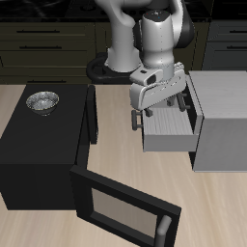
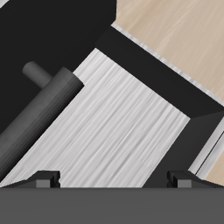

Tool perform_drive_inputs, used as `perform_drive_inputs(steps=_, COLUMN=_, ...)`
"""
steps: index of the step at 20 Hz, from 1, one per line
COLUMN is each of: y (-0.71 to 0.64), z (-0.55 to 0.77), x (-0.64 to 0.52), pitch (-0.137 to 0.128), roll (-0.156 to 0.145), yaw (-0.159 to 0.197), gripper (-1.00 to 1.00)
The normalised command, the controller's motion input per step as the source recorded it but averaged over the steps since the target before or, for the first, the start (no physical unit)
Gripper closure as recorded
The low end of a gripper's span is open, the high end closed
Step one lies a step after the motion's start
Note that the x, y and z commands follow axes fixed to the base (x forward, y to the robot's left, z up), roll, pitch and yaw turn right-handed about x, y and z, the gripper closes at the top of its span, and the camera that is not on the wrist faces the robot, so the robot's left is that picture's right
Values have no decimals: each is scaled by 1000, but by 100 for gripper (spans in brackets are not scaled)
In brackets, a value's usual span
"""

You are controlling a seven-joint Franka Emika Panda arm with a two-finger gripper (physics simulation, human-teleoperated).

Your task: Close the top and middle drawer of the white cabinet

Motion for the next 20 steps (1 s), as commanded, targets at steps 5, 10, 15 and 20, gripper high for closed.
perform_drive_inputs(steps=5, y=203, z=-111, x=10, pitch=-18, roll=36, yaw=-15, gripper=-100)
perform_drive_inputs(steps=10, y=227, z=-99, x=-70, pitch=-41, roll=57, yaw=29, gripper=-100)
perform_drive_inputs(steps=15, y=108, z=-41, x=-31, pitch=2, roll=15, yaw=8, gripper=-100)
perform_drive_inputs(steps=20, y=-253, z=91, x=-1, pitch=35, roll=-23, yaw=-14, gripper=-100)
